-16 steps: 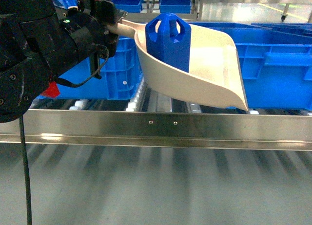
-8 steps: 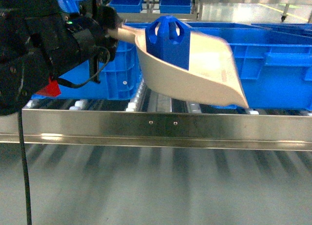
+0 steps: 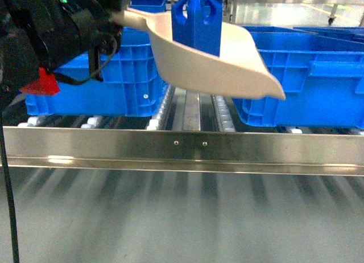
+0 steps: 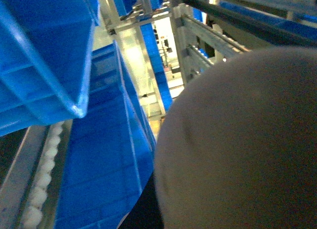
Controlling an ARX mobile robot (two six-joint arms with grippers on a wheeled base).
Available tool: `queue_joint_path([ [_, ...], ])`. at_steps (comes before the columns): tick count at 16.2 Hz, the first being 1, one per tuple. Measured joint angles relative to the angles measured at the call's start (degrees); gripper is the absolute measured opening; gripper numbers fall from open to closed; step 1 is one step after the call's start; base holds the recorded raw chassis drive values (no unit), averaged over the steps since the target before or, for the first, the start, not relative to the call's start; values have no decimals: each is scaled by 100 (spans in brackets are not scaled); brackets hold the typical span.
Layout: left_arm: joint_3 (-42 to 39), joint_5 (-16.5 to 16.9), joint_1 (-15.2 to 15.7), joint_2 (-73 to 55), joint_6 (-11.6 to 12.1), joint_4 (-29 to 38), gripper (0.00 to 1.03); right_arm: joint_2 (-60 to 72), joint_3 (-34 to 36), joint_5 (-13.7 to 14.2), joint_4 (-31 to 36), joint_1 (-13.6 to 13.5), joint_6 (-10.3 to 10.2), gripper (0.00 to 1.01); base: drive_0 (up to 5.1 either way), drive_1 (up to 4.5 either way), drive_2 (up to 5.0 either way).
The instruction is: Place part in tray to right shelf
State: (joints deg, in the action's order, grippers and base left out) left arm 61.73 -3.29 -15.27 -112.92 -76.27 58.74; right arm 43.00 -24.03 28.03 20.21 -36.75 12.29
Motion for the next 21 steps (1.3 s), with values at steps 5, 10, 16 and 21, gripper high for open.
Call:
queue_joint_path([
  [5, 758, -719, 400, 568, -127, -990, 13, 0, 0, 0, 4, 0, 0, 98, 0, 0, 0],
  [10, 2225, -2334, 1108, 326, 734, -2426, 13, 0, 0, 0, 4, 0, 0, 98, 0, 0, 0],
  [16, 3781, -3941, 1152, -514, 3456, -2693, 13, 0, 0, 0, 2, 0, 0, 98, 0, 0, 0],
  [21, 3526, -3895, 1182, -415, 3600, -2507, 13, 0, 0, 0, 4, 0, 0, 98, 0, 0, 0],
])
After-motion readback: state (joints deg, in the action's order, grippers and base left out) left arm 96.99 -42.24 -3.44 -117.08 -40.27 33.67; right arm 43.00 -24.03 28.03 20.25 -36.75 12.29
